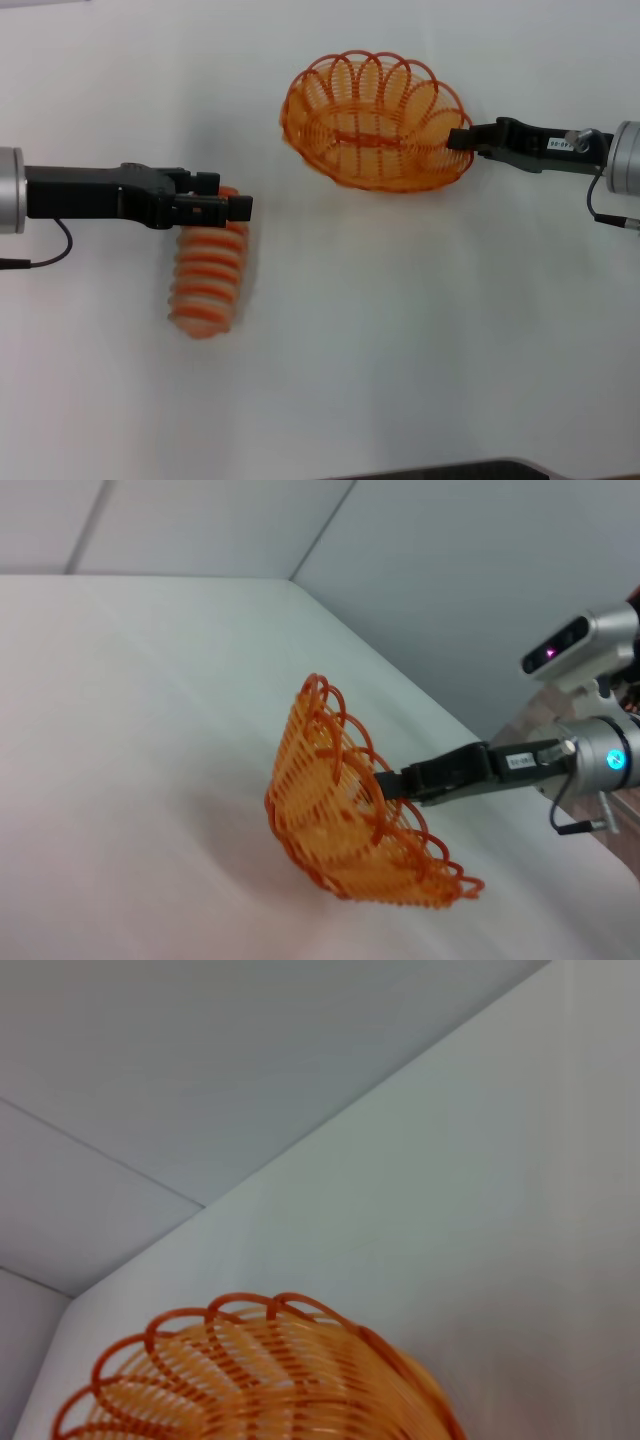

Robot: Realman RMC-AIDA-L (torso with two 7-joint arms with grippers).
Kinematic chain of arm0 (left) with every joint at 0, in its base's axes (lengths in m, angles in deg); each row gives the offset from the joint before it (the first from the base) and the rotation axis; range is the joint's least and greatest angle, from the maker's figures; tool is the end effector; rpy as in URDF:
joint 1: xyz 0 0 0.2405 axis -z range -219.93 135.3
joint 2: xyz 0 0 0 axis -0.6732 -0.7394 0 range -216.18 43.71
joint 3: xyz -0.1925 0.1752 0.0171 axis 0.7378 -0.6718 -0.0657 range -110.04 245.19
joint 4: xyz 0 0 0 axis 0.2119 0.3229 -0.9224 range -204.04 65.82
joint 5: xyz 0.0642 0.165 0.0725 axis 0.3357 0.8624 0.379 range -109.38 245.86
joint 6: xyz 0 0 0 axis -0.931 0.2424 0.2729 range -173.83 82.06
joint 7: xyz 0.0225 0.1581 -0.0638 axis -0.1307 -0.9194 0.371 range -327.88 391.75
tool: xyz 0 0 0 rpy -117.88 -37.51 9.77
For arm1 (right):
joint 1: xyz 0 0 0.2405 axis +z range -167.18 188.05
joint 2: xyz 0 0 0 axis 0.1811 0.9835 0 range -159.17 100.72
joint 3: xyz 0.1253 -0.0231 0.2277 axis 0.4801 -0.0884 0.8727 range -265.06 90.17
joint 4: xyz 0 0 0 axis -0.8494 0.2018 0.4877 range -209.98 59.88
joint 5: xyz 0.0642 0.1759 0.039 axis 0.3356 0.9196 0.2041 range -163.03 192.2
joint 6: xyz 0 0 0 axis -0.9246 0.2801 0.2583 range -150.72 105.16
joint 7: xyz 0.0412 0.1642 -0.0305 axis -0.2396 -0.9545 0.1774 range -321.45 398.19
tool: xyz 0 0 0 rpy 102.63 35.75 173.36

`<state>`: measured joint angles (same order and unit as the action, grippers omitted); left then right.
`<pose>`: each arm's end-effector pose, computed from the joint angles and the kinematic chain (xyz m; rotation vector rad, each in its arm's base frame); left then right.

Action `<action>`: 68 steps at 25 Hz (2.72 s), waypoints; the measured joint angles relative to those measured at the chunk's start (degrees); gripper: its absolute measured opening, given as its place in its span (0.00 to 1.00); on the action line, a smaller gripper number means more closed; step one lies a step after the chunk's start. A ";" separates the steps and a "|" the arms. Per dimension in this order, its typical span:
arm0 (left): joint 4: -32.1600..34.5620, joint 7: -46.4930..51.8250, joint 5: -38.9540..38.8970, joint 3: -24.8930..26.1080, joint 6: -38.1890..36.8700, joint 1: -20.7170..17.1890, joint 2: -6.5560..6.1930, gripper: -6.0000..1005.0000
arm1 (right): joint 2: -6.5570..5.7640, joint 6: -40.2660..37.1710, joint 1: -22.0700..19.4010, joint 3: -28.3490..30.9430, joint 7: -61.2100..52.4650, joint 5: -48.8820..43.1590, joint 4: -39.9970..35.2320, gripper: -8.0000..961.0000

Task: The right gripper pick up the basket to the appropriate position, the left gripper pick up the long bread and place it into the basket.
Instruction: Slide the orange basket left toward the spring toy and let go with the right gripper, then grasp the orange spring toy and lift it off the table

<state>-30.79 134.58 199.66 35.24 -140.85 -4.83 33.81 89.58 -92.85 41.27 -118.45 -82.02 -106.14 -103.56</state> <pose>-0.2294 0.3264 -0.0392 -2.8272 -1.1475 -0.5602 0.3047 0.3486 -0.0378 -2.0412 1.7795 0.7212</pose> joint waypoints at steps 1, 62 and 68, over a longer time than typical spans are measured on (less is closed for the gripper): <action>0.00 0.00 -0.07 0.05 0.37 0.01 0.05 0.86 | 0.04 0.24 -0.05 0.37 0.25 0.07 0.22 0.12; 28.60 59.92 20.33 -30.89 4.78 3.88 3.70 0.83 | -5.53 -24.76 -2.31 -1.93 29.67 -2.92 -12.24 0.65; 25.88 61.54 21.64 -34.11 7.26 4.65 3.90 0.80 | -5.46 -24.93 -2.19 -1.92 29.84 -2.76 -12.27 0.65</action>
<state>-4.91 196.12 221.30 1.13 -133.59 -0.18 37.71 84.12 -117.78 39.09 -120.38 -52.18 -108.90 -115.83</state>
